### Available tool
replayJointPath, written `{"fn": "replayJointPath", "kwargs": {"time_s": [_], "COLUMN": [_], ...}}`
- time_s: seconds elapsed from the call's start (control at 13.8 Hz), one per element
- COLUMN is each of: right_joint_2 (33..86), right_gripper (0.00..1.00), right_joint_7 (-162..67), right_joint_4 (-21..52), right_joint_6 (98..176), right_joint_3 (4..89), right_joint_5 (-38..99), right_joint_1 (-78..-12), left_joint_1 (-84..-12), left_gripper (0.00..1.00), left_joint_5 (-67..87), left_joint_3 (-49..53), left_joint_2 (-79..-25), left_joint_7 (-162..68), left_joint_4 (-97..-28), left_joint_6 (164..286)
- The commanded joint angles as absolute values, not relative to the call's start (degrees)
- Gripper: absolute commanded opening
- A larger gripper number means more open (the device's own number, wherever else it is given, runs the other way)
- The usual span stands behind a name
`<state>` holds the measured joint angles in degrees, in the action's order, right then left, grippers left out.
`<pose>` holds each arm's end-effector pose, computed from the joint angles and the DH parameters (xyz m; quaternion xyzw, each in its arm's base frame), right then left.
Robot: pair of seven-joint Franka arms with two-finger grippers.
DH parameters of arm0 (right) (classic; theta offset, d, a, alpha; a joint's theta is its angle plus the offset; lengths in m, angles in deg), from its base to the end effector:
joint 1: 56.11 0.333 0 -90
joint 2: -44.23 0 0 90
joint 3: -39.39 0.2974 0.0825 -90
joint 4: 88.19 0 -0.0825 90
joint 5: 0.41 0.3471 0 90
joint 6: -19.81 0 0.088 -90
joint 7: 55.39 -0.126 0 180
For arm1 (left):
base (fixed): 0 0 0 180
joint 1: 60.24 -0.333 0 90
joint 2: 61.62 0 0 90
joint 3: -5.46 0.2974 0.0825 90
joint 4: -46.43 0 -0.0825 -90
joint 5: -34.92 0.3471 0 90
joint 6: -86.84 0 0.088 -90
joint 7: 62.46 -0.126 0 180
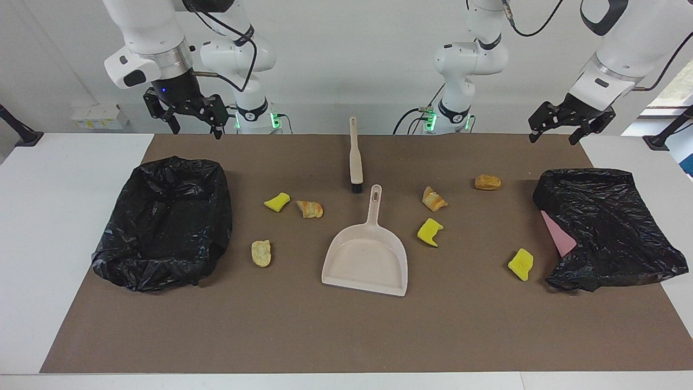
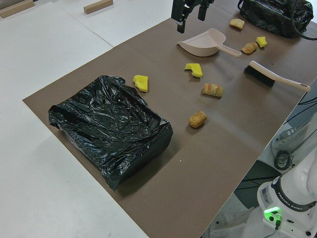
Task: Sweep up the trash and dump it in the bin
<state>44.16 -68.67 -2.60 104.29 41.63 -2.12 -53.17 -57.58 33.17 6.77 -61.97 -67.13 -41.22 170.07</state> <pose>0.5057 0.0418 0.6123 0.9973 -0.0719 -0.0066 0.0162 0.5021 -0.0159 0.5978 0.9978 -0.0537 -0.0350 0.0163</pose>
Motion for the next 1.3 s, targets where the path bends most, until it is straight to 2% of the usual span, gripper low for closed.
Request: {"fn": "replayJointPath", "kwargs": {"time_s": [0.0,0.87,0.94,1.23], "right_joint_2": [42.82,42.03,42.12,42.30], "right_gripper": [1.00,1.00,1.00,1.00], "right_joint_7": [-67.17,-66.99,-67.08,-67.26], "right_joint_4": [-1.00,0.32,0.23,0.15], "right_joint_6": [104.10,105.77,105.94,105.77], "right_joint_3": [40.27,39.04,39.04,38.95], "right_joint_5": [-1.11,1.17,1.09,1.17], "right_joint_1": [-51.90,-50.84,-50.93,-51.98], "left_joint_1": [-57.59,-56.81,-56.72,-54.89], "left_gripper": [1.00,1.00,1.00,1.00], "left_joint_5": [33.25,33.34,33.25,33.25], "left_joint_3": [6.95,6.86,6.60,4.66], "left_joint_2": [-62.49,-63.20,-63.90,-69.70], "left_joint_7": [-68.61,-68.08,-68.26,-68.70], "left_joint_4": [-41.19,-42.16,-43.21,-55.15], "left_joint_6": [168.75,168.49,168.75,173.31]}}
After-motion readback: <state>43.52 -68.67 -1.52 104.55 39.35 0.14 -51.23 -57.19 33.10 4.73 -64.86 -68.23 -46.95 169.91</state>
